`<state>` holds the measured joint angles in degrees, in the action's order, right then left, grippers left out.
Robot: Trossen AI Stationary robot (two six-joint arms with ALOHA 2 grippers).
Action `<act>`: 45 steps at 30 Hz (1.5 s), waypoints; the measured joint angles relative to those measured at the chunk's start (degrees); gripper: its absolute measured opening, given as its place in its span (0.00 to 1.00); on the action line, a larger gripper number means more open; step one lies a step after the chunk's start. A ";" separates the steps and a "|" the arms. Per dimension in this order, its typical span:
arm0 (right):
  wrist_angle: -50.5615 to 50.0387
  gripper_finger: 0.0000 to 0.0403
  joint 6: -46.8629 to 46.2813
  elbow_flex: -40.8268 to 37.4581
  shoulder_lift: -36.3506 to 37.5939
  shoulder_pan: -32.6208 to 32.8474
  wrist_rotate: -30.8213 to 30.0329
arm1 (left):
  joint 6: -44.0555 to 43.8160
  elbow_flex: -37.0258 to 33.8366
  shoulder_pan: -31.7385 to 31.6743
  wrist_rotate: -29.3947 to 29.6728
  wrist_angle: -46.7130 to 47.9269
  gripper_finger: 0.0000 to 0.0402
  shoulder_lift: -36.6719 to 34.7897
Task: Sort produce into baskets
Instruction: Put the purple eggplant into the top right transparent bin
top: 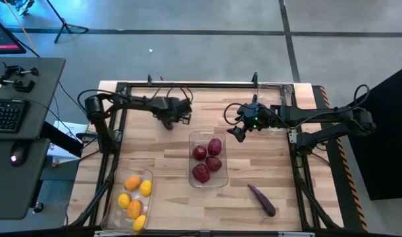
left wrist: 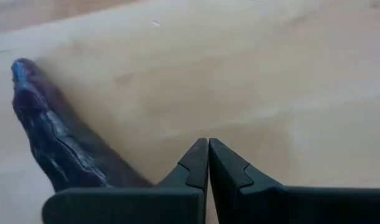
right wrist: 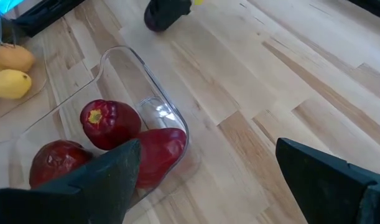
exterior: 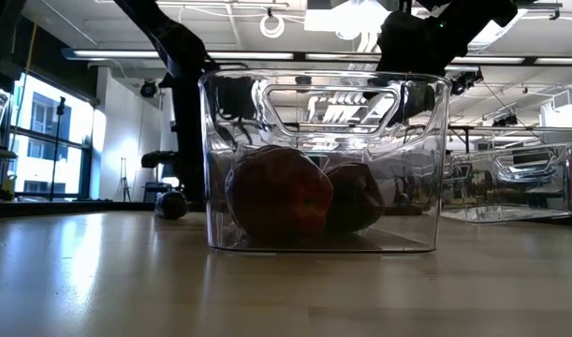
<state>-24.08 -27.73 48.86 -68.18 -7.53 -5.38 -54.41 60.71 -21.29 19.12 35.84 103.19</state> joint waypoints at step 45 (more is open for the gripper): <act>-0.49 0.90 5.32 0.00 0.02 0.02 -0.27 | -22.55 -8.75 -0.44 -2.07 5.40 0.55 -14.76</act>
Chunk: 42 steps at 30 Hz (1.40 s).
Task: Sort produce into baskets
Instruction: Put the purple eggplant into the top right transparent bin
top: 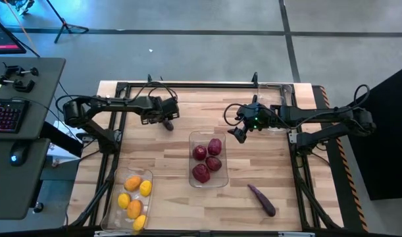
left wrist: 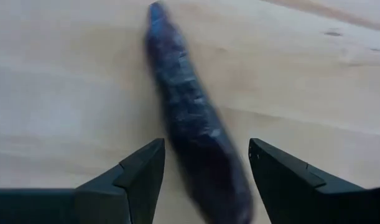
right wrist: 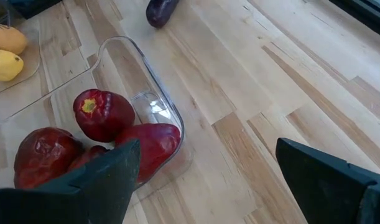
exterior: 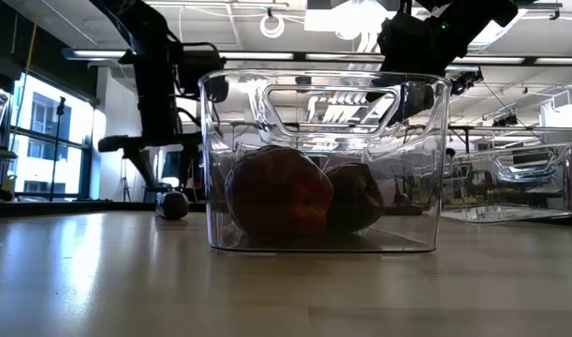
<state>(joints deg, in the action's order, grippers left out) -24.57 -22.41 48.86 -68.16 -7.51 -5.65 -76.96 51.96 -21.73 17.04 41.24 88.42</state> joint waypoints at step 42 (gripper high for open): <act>9.13 0.90 -5.35 16.13 9.96 0.41 -4.20 | 56.18 10.47 -0.72 -20.26 -34.52 0.30 -8.53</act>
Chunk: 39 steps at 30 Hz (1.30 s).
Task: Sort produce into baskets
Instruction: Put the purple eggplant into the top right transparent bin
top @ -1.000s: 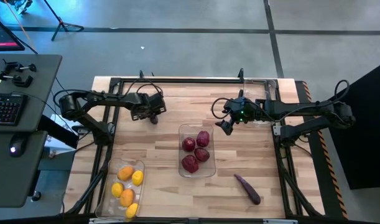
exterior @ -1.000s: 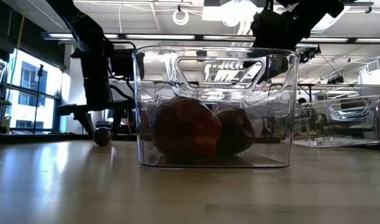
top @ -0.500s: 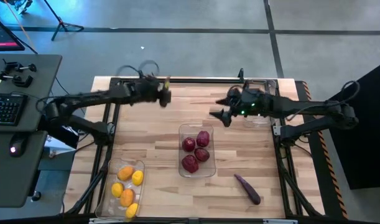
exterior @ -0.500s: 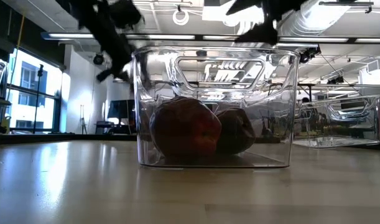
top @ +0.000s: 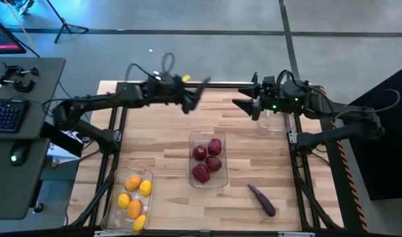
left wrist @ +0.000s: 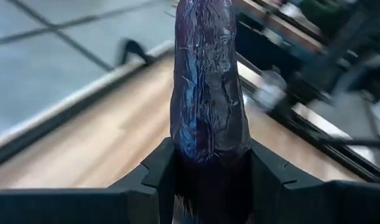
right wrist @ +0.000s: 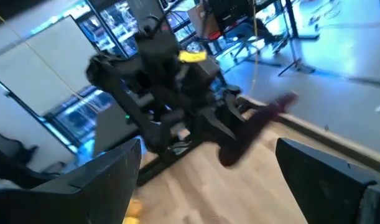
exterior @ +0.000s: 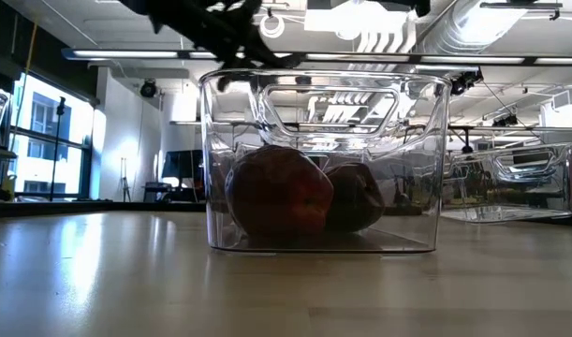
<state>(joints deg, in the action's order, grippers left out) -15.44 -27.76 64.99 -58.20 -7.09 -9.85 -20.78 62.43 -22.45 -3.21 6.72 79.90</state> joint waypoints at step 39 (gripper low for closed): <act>10.82 0.90 -4.75 -0.20 0.79 0.12 -0.57 | 8.42 57.22 9.74 2.46 -23.43 0.40 61.05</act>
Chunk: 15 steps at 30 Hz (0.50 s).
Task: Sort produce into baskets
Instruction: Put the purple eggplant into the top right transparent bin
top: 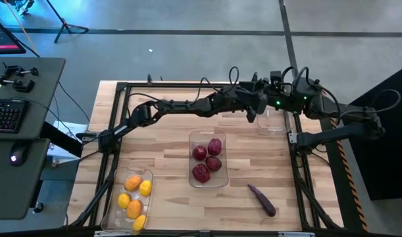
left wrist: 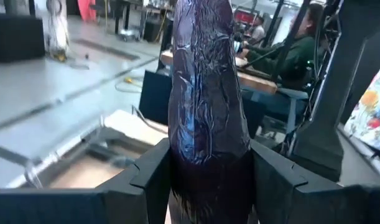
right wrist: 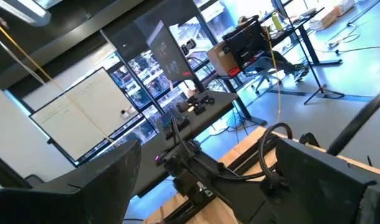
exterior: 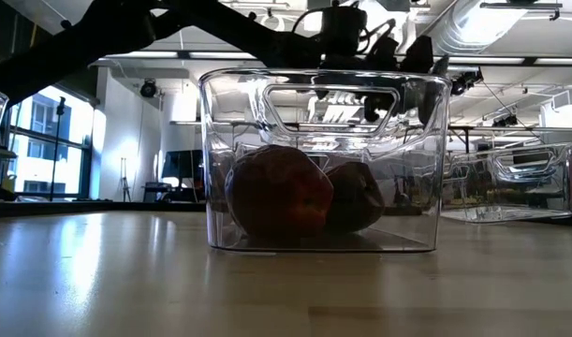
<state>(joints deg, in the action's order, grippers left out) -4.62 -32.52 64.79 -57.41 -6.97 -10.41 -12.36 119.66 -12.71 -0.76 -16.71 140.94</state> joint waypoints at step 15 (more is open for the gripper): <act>-0.34 0.90 -0.62 0.00 -0.02 -0.01 -1.09 | -5.37 -0.04 -0.17 1.66 0.61 0.41 -0.22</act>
<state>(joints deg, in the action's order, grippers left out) -4.96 -33.14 64.79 -57.43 -6.98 -11.51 -17.73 119.61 -12.88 0.90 -16.09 140.73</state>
